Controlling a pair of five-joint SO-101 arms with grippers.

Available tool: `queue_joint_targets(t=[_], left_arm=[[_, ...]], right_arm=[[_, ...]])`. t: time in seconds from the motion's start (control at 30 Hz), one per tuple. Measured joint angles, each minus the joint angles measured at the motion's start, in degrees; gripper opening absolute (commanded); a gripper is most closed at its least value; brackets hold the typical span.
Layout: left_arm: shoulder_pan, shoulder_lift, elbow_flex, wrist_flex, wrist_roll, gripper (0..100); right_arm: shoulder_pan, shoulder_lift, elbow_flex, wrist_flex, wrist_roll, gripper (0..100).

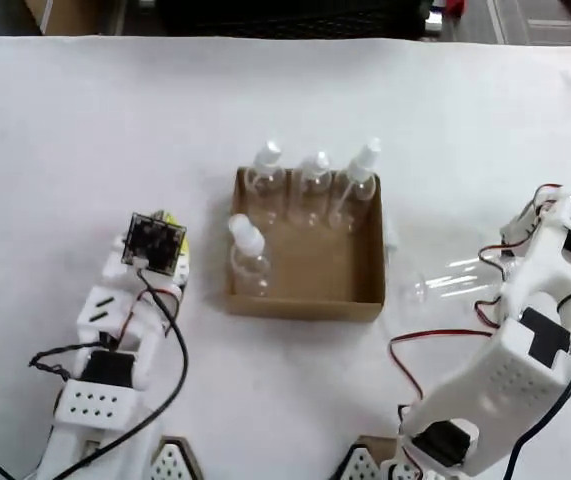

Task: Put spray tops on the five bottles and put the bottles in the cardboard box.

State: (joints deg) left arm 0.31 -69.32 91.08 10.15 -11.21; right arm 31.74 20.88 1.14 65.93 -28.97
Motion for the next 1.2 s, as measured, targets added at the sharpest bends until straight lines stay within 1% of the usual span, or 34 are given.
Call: queue_joint_targets(t=[0.23, 0.4, 0.47, 0.67, 0.8, 1.0, 1.1, 1.2], left_arm=[[0.0, 0.0, 0.0, 0.0, 0.0, 3], [0.0, 0.0, 0.0, 0.0, 0.0, 3], [0.0, 0.0, 0.0, 0.0, 0.0, 3], [0.0, 0.0, -0.1, 0.4, 0.0, 3], [1.6, 0.0, -0.1, 3.7, 0.0, 3], [1.9, 0.0, -0.1, 3.9, 0.0, 3], [1.9, 0.0, -0.1, 3.9, 0.0, 3], [1.9, 0.0, -0.1, 3.9, 0.0, 3]], right_arm=[[0.0, 0.0, 0.0, 0.0, 0.2, 1.8], [0.0, -4.6, 0.0, 2.2, 0.8, 2.0], [-0.3, -7.6, 0.0, 2.6, 4.1, 1.9], [-2.8, -20.9, 0.0, 2.6, 17.4, 1.7], [-4.4, -30.7, 0.0, 2.7, 22.1, 1.7], [-8.0, -44.5, 0.0, 3.4, 29.3, 1.7], [-10.0, -52.3, 0.0, 6.5, 35.3, 1.7], [-13.5, -60.0, 0.0, 10.2, 39.6, 1.7]])
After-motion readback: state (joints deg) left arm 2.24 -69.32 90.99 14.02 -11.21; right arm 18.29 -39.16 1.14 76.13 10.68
